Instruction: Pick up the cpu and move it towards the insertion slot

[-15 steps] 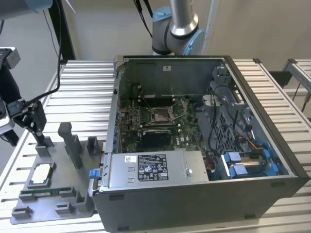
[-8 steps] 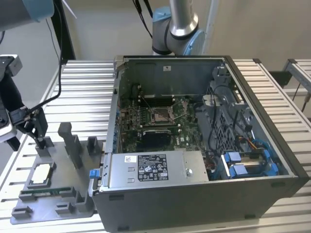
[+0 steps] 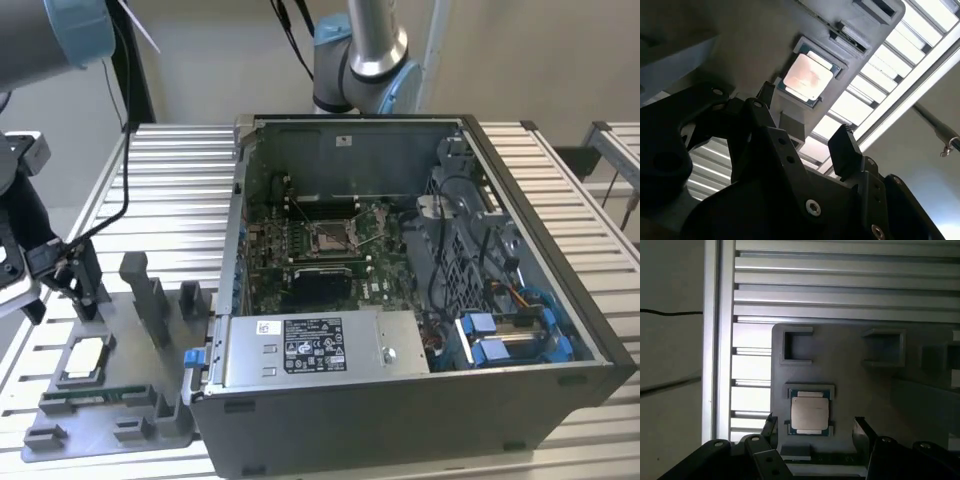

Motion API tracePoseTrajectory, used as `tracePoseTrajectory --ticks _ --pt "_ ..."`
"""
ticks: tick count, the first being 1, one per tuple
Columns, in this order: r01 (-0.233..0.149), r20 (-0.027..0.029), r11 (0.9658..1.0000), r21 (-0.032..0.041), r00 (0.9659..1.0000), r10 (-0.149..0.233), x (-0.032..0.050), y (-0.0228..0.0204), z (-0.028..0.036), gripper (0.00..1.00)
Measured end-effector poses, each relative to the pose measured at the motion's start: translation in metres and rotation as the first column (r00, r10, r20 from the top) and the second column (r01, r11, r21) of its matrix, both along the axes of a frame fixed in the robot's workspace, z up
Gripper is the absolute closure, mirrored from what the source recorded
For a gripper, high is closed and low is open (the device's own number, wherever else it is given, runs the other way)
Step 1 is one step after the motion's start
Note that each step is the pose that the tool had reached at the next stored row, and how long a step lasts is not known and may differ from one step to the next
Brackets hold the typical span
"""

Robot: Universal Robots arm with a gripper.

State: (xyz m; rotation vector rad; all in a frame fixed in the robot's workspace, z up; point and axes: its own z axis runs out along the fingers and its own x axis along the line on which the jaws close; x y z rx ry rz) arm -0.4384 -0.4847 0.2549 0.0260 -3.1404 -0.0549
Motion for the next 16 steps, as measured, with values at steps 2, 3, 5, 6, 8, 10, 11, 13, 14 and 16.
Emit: tracePoseTrajectory --ticks 2,3,5,6,8,10,11,13,14,16 --pt "0.000 0.0000 1.0000 -0.0001 1.0000 0.000 -0.0002 -0.0011 -0.0036 0.00" --pt "0.000 0.0001 1.0000 0.0000 1.0000 0.000 -0.0003 -0.0016 -0.0054 0.00" --pt "0.000 0.0001 1.0000 -0.0001 1.0000 0.000 -0.0005 -0.0023 -0.0090 0.00" --pt "0.000 0.0001 1.0000 -0.0001 1.0000 0.000 -0.0007 -0.0026 -0.0109 0.00" --pt "0.000 0.0000 1.0000 -0.0003 1.0000 0.000 -0.0010 -0.0029 -0.0145 0.00" --pt "0.000 0.0001 1.0000 -0.0004 1.0000 0.000 -0.0013 -0.0031 -0.0182 0.00" --pt "0.000 0.0001 1.0000 -0.0004 1.0000 0.000 -0.0014 -0.0031 -0.0199 0.00" --pt "0.000 0.0000 1.0000 -0.0005 1.0000 0.000 -0.0015 -0.0032 -0.0236 0.00" --pt "0.000 0.0002 1.0000 -0.0003 1.0000 0.000 -0.0015 -0.0033 -0.0254 0.00" --pt "0.000 0.0001 1.0000 -0.0004 1.0000 0.000 -0.0015 -0.0034 -0.0290 0.00"
